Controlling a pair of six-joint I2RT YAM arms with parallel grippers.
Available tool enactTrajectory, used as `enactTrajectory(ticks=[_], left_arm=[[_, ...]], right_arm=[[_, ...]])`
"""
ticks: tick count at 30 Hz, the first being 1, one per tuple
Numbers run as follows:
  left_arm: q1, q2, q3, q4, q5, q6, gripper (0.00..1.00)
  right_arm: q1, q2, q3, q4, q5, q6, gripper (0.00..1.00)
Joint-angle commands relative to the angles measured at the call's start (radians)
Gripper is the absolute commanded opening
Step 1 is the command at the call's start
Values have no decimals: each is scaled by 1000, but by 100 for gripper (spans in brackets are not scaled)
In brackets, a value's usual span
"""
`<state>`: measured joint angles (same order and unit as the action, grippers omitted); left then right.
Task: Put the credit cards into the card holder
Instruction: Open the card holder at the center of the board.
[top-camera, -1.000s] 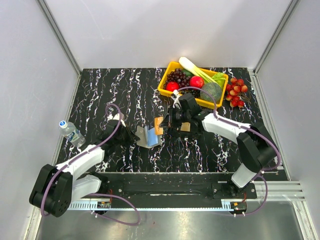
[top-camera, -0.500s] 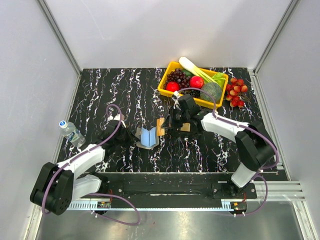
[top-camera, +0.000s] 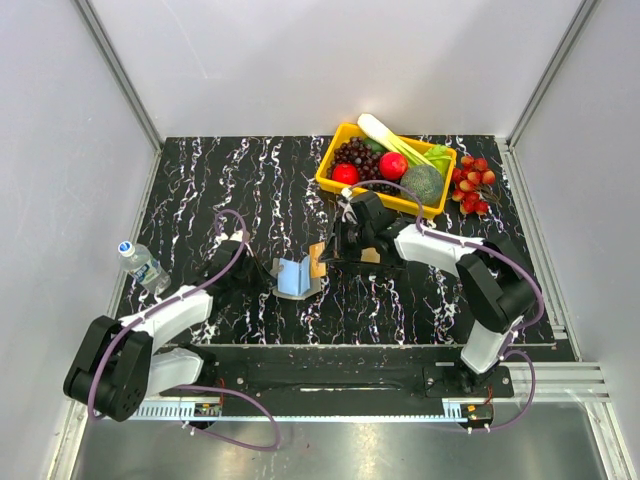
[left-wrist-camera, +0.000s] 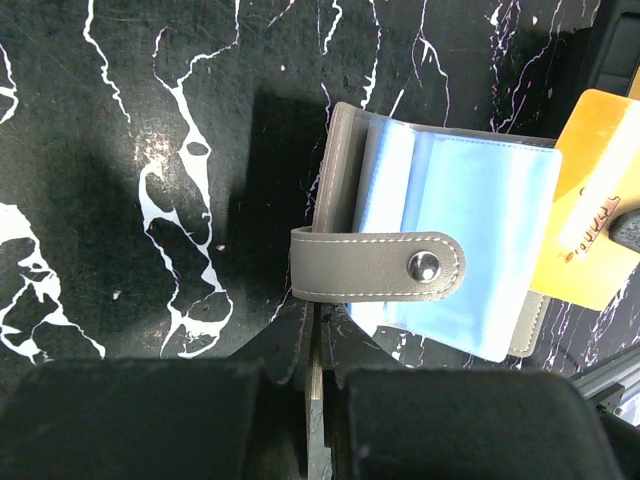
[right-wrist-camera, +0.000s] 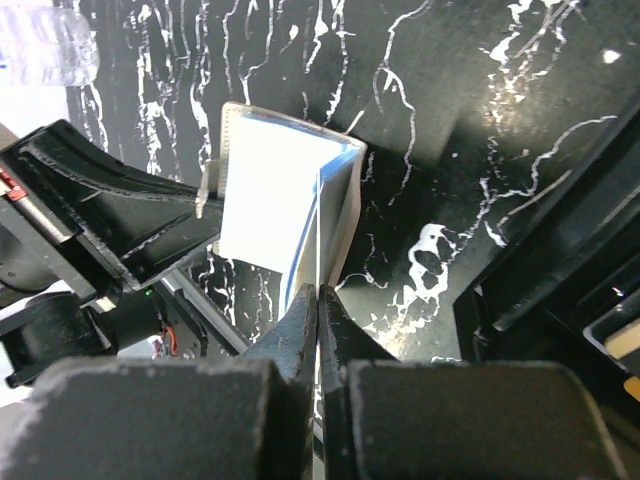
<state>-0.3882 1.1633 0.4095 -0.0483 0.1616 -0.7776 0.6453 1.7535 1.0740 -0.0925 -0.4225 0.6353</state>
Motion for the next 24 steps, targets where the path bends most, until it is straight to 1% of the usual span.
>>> enactTrajectory(ticks=[1, 2, 4, 6, 10, 13, 19, 24], left_arm=[[3, 10, 6, 44, 19, 8, 0], [2, 12, 8, 44, 19, 8, 0], [2, 18, 5, 68, 22, 6, 0], [2, 22, 3, 79, 29, 3, 0], [2, 21, 6, 84, 36, 1, 0], [0, 6, 8, 80, 36, 3, 0], [2, -46, 18, 68, 50, 12, 0], [0, -85, 58, 19, 52, 28, 0]], right_arm=[[10, 11, 41, 80, -94, 23, 0], [11, 12, 37, 126, -125, 27, 0], [14, 26, 38, 160, -165, 47, 0], [20, 55, 72, 128, -173, 38, 0], [27, 87, 87, 51, -127, 21, 0], [28, 86, 86, 28, -85, 6, 0], [28, 46, 81, 36, -53, 0, 0], [27, 14, 81, 51, -33, 18, 0]])
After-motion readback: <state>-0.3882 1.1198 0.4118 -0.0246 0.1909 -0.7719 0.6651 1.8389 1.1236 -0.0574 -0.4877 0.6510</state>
